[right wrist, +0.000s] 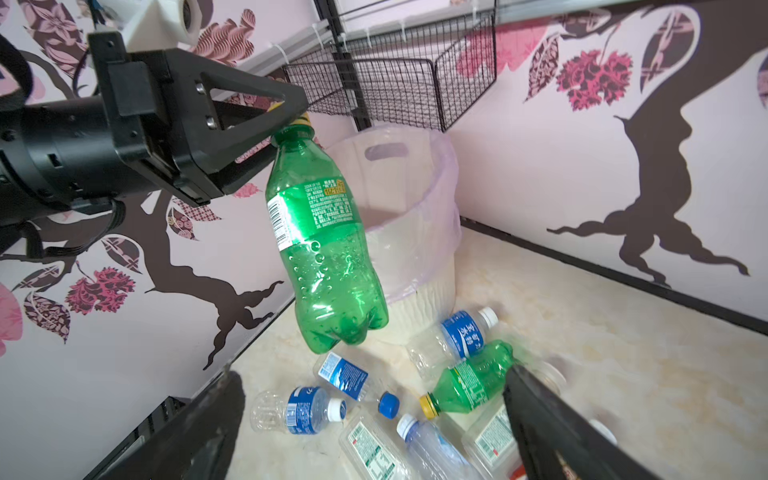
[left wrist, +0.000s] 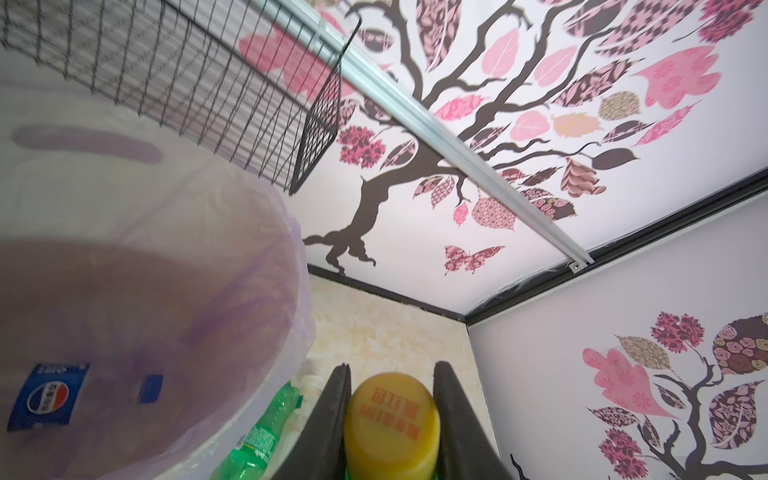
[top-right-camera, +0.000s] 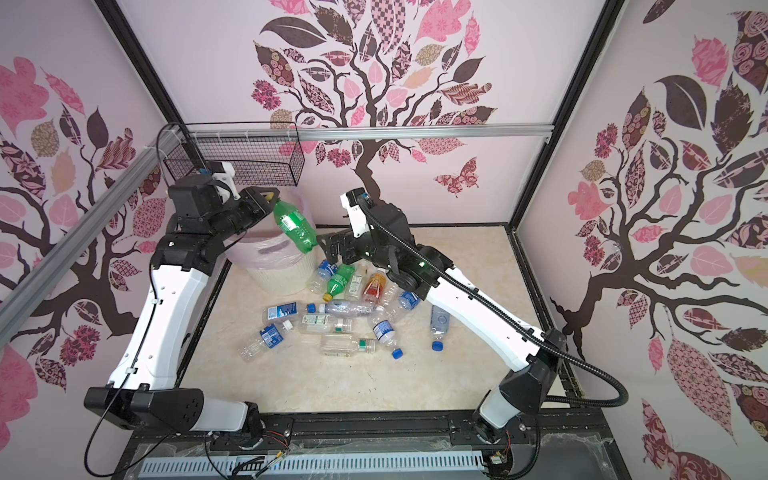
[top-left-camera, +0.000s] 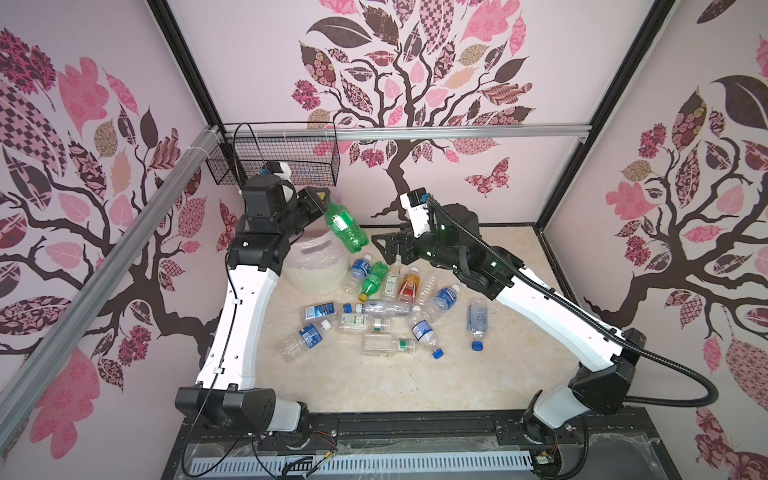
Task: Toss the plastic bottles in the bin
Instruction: 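Carry the green bottle over the bin with the left gripper while the right releases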
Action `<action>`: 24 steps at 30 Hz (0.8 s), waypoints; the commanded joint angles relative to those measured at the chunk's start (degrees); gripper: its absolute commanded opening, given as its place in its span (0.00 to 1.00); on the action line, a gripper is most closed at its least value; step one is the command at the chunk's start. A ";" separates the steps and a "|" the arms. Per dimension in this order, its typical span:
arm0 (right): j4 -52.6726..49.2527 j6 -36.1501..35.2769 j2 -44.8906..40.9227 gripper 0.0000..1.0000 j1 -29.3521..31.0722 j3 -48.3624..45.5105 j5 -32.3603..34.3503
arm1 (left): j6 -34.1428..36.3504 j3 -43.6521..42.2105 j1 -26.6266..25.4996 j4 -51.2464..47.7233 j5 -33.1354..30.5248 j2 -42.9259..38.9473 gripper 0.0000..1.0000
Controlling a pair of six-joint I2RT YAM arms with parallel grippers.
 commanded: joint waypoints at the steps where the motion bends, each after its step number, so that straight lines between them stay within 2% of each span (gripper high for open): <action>1: -4.82 -4.46 4.56 1.00 2.00 7.03 2.34 | 6.84 4.92 0.08 -1.12 -7.87 -1.73 0.14; 7: -8.98 -5.87 11.17 0.99 3.56 16.70 1.81 | 16.08 11.38 0.11 -0.17 -20.65 -1.15 0.14; 12: -10.27 -6.23 14.22 1.00 3.71 20.58 1.30 | 21.38 15.67 0.15 2.74 -26.77 -0.73 0.14; 18: -9.65 -6.62 14.79 0.99 3.66 20.87 1.30 | 24.94 16.02 0.16 8.49 -29.42 -1.79 0.14; 21: -9.35 -6.58 15.23 1.00 3.67 20.70 1.25 | 25.40 16.14 0.12 7.15 -30.02 1.06 0.14; 24: -8.70 -6.20 15.47 1.00 3.66 19.79 0.95 | 23.57 12.49 1.29 6.93 -28.40 4.86 0.15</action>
